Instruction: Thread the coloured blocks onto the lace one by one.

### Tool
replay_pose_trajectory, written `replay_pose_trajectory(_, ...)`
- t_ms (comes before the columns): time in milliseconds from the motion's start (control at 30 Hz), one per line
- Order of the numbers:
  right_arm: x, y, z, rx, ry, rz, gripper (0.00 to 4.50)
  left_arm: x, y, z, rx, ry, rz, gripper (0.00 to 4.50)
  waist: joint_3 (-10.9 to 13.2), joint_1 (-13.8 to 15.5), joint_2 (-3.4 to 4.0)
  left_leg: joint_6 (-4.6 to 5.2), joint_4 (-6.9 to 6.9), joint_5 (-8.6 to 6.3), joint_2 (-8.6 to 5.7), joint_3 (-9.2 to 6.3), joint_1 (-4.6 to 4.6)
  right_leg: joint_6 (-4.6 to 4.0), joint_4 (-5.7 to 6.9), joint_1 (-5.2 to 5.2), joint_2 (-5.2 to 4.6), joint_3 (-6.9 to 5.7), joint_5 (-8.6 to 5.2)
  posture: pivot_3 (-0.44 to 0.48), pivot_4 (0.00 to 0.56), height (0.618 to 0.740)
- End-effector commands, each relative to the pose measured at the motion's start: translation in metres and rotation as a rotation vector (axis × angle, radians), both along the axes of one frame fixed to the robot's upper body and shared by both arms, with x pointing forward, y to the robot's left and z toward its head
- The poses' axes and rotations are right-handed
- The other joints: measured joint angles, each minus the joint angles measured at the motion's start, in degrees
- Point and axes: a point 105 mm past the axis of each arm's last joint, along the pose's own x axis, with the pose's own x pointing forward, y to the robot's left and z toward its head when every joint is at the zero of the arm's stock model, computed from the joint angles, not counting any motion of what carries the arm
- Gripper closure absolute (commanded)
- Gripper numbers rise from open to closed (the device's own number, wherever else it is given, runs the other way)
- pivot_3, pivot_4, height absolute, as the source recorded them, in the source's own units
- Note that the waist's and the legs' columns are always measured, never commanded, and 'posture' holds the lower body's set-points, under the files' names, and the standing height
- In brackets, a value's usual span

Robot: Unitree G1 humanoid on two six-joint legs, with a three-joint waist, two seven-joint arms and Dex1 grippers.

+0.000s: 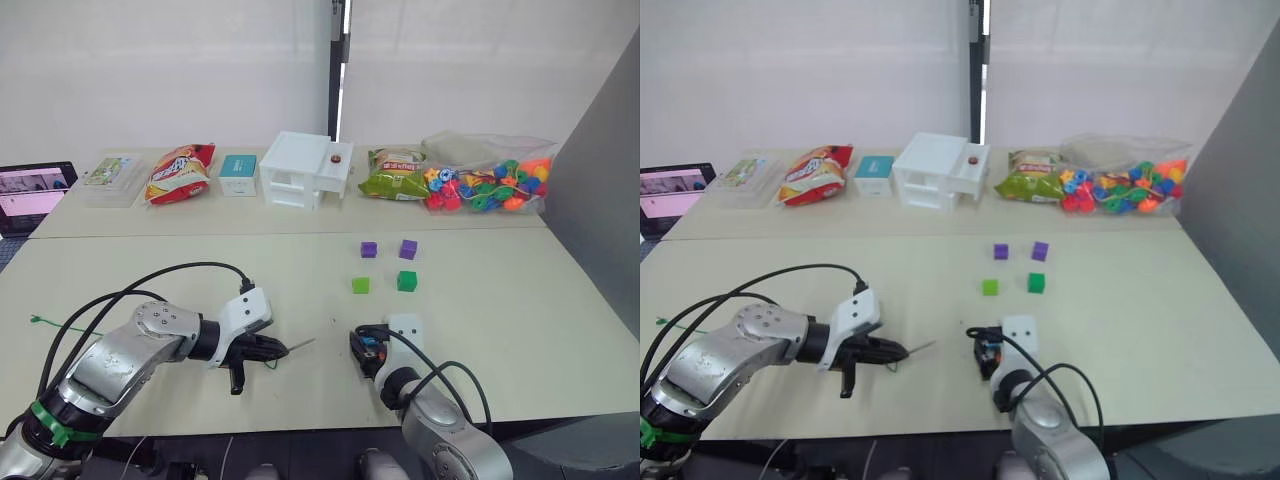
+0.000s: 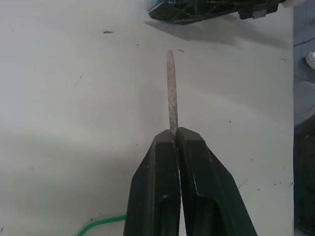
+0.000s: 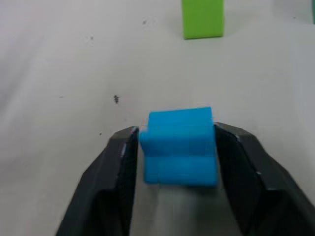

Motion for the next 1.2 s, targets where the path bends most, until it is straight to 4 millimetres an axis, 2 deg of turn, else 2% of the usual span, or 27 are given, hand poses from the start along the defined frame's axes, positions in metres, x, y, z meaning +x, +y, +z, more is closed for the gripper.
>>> replay_pose_trajectory(33,-0.005,-0.007,0.016,0.010,-0.057,0.012,0.58,0.000,-0.001,0.008,-0.010,-0.047,-0.012,4.50,0.0,0.2,0.00,0.00,0.00,0.00,0.00,0.00,-0.01,0.00,-0.01,0.00,0.00,0.00,0.00,0.000,0.150,0.740)
replay_pose_trajectory(67,-0.008,-0.008,0.023,0.004,-0.075,0.035,0.21,0.000,-0.001,0.008,-0.012,-0.046,-0.014,4.50,0.0,0.3,0.00,0.00,0.00,0.00,-0.01,0.00,-0.03,0.00,0.00,0.00,-0.02,-0.01,0.00,0.000,0.150,0.740)
replay_pose_trajectory(100,-0.010,-0.009,0.029,-0.005,-0.094,0.063,0.03,-0.001,-0.002,0.008,-0.015,-0.046,-0.015,4.50,0.0,0.3,-0.01,0.00,0.00,0.00,-0.02,0.00,-0.04,0.00,0.00,0.00,-0.03,0.00,0.00,0.000,0.150,0.740)
replay_pose_trajectory(200,-0.017,-0.009,0.046,-0.031,-0.143,0.180,0.03,-0.002,-0.002,0.007,-0.019,-0.043,-0.018,4.50,0.0,0.2,-0.01,0.00,0.01,0.00,-0.02,-0.01,-0.06,0.00,0.00,-0.01,-0.03,-0.01,0.00,0.000,0.150,0.740)
replay_pose_trajectory(300,-0.020,-0.011,0.060,-0.091,-0.183,0.388,0.03,-0.005,-0.002,0.006,-0.020,-0.042,-0.021,4.50,0.0,-0.1,-0.03,0.01,0.01,0.00,-0.01,0.01,-0.03,0.00,-0.01,0.00,-0.01,-0.01,0.00,0.000,0.150,0.740)
replay_pose_trajectory(433,-0.033,-0.011,0.066,-0.122,-0.142,0.835,0.03,-0.010,0.000,0.006,-0.021,-0.040,-0.021,4.50,0.1,0.1,-0.09,0.02,0.02,-0.01,-0.01,-0.01,-0.01,0.00,-0.05,0.09,0.00,-0.03,0.00,0.000,0.150,0.740)
replay_pose_trajectory(533,-0.016,-0.021,0.067,-0.224,-0.129,1.015,0.03,-0.013,0.003,0.007,-0.017,-0.040,-0.019,4.50,0.2,0.0,-0.19,0.03,0.05,-0.01,-0.01,-0.01,0.01,0.00,-0.06,0.13,0.00,-0.04,0.00,0.000,0.150,0.740)
replay_pose_trajectory(633,0.006,-0.023,0.061,-0.383,-0.134,1.179,0.03,-0.016,0.006,0.008,-0.008,-0.043,-0.020,4.50,0.2,-0.3,-0.20,0.04,0.09,-0.01,0.01,0.09,0.08,0.00,-0.06,0.12,0.00,-0.02,0.00,0.000,0.150,0.740)
replay_pose_trajectory(767,0.028,-0.025,0.047,-0.512,-0.144,1.277,0.03,-0.015,0.009,0.008,-0.008,-0.047,-0.014,4.50,0.2,0.2,-0.21,0.04,0.08,-0.01,0.02,0.07,-0.01,-0.01,-0.01,0.05,-0.01,-0.04,0.01,0.000,0.150,0.740)
replay_pose_trajectory(867,0.042,-0.034,0.035,-0.570,-0.114,1.323,0.03,-0.017,0.007,0.008,-0.012,-0.053,-0.014,4.50,0.2,0.4,-0.22,0.03,0.14,-0.01,-0.05,0.07,-0.09,-0.01,0.00,0.03,-0.12,-0.04,0.02,0.000,0.150,0.740)
replay_pose_trajectory(1033,0.046,-0.040,0.032,-0.576,-0.113,1.364,0.03,-0.020,0.006,0.007,-0.015,-0.058,-0.004,4.50,0.2,0.3,-0.21,0.06,0.19,-0.04,-0.05,0.07,-0.21,0.02,0.00,-0.09,-0.15,-0.05,0.05,0.000,0.150,0.740)
replay_pose_trajectory(1200,0.047,-0.037,0.034,-0.565,-0.138,1.366,0.03,-0.022,0.006,0.005,-0.018,-0.057,0.002,4.50,0.2,0.1,-0.20,0.06,0.19,-0.04,-0.04,0.06,-0.18,0.01,0.02,-0.09,-0.12,-0.04,0.05,0.000,0.150,0.740)
